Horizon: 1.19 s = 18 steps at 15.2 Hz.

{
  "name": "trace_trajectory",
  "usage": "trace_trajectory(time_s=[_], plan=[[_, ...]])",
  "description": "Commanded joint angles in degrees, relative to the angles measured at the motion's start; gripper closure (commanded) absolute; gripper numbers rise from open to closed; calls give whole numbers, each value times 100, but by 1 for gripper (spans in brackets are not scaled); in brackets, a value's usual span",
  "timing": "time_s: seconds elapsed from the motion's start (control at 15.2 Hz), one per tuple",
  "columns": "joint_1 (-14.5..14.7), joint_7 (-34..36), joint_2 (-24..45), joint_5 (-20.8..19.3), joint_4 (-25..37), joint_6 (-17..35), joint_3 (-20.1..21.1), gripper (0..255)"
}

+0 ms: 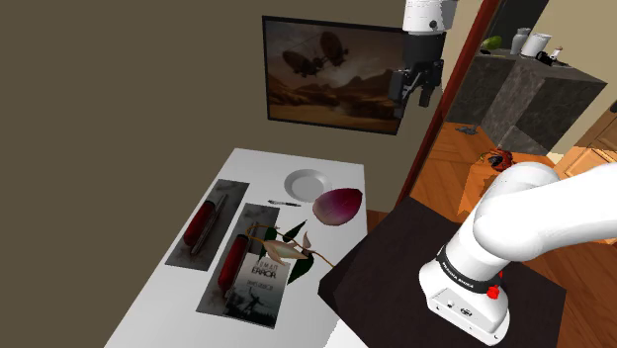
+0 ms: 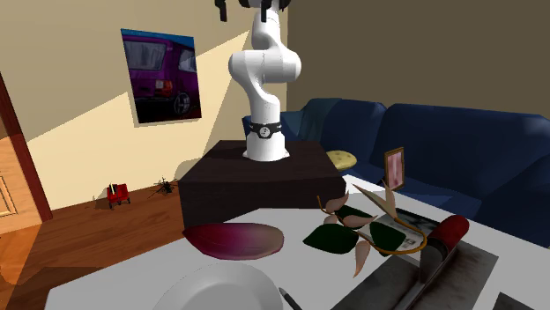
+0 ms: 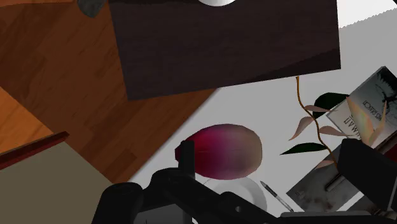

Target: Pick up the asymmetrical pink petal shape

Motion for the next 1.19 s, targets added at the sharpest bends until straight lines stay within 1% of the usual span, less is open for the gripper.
trace_trajectory(time_s=[0.0,0.33,0.66,0.92,1.12], plan=[[0,0,0,0,0,0,0,0],[24,-1271,395,-15,-297,690,-1067,0],[176,-2642,1231,189,-297,1326,-2117,0],[434,-3885,2213,636,-77,1717,-2930,0],[667,-4956,3151,1214,219,1867,-3483,0]])
